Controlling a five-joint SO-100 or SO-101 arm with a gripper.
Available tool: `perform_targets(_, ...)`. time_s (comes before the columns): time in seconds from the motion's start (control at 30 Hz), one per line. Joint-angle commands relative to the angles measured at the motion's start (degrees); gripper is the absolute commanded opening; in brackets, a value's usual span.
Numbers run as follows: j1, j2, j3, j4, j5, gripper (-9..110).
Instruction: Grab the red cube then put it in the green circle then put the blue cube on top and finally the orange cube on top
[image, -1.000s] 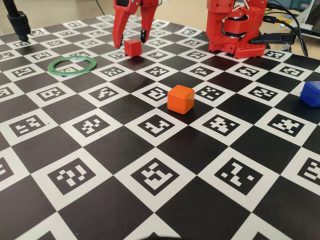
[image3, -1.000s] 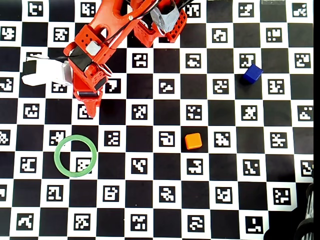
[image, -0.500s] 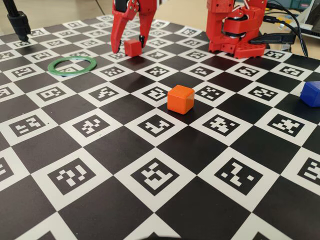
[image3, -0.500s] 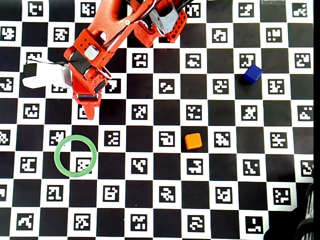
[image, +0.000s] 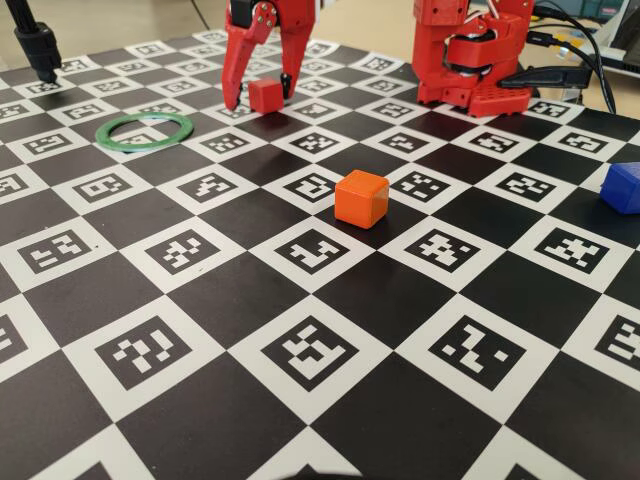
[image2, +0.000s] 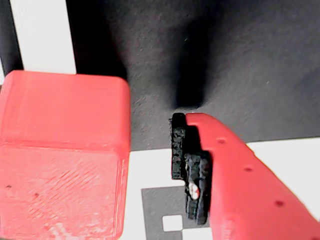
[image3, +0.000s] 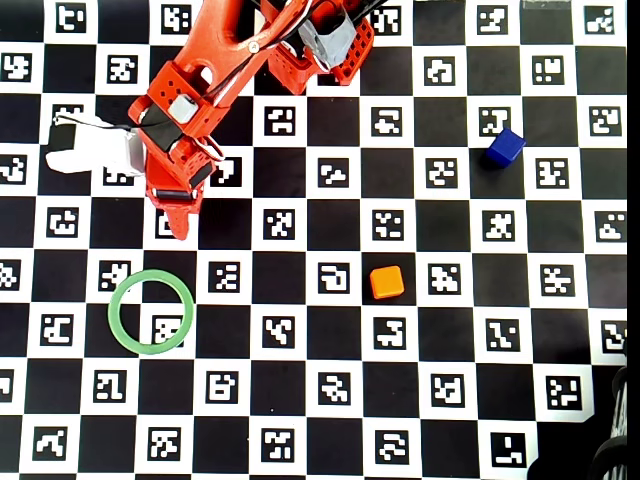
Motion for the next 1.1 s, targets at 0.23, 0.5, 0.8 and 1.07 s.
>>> perform_targets(0.23, -0.53, -0.18, -3.43, 0.26, 6.06, 42)
perform_targets(0.5, -0.53, -0.26, -3.52, 0.26, 6.68, 42)
perform_targets(0.8, -1.05, -0.26, -3.52, 0.26, 7.47, 42)
perform_targets(1.07, -1.14, -0.26, -3.60, 0.09, 7.91, 10)
